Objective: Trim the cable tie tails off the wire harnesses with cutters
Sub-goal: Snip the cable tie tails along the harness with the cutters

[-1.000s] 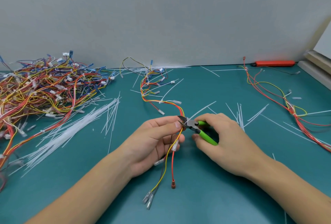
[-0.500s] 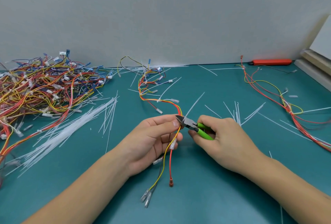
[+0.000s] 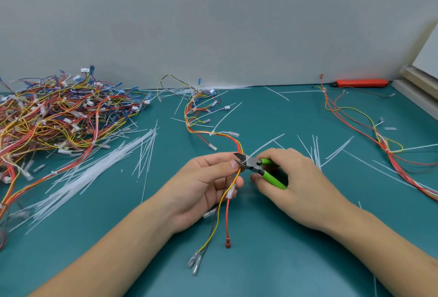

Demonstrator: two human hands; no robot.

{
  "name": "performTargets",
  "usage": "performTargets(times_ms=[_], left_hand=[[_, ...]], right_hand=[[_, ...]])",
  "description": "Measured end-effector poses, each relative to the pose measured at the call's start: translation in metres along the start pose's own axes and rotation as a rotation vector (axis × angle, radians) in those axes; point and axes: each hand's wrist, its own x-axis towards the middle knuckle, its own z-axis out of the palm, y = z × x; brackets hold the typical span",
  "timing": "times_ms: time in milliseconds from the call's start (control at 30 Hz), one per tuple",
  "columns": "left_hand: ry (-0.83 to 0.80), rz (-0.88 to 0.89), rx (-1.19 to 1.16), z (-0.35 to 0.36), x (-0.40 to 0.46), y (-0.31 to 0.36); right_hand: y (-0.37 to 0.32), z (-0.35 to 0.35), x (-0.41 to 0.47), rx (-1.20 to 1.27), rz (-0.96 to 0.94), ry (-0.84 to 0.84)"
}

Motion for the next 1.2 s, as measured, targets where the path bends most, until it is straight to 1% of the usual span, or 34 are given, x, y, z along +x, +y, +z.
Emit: performTargets(times_ms=[367, 467, 567, 733, 833, 1200], left_hand=[[0.002, -0.001, -0.005, 0.0006, 0.0, 0.0002], [-0.011, -0.005, -0.005, 0.001, -0.0004, 0.0003], [-0.019, -0.006, 0.004, 0.0006, -0.0004, 0.0002], [-0.022, 0.002, -0.007, -0.0011, -0.0011, -0.0001], [-0.011, 0.001, -0.006, -0.0017, -0.0003, -0.0004], [-0.032, 0.001, -0.008, -0.0032, -0.0006, -0.001]], right_hand=[[0.0002, 0.0007, 0.0009, 0.008, -0.035, 0.005], [0.0014, 0.0005, 0.0007, 0.061, -0.015, -0.001], [0.0012, 0.0015, 0.0005, 0.036, 0.018, -0.004], [0.0014, 0.0006, -0.001, 0.066, -0.013, 0.001], [0.0002, -0.0019, 0.0002, 0.01, -0.024, -0.012], [0.0013, 0.0001, 0.0011, -0.004, -0.013, 0.007]])
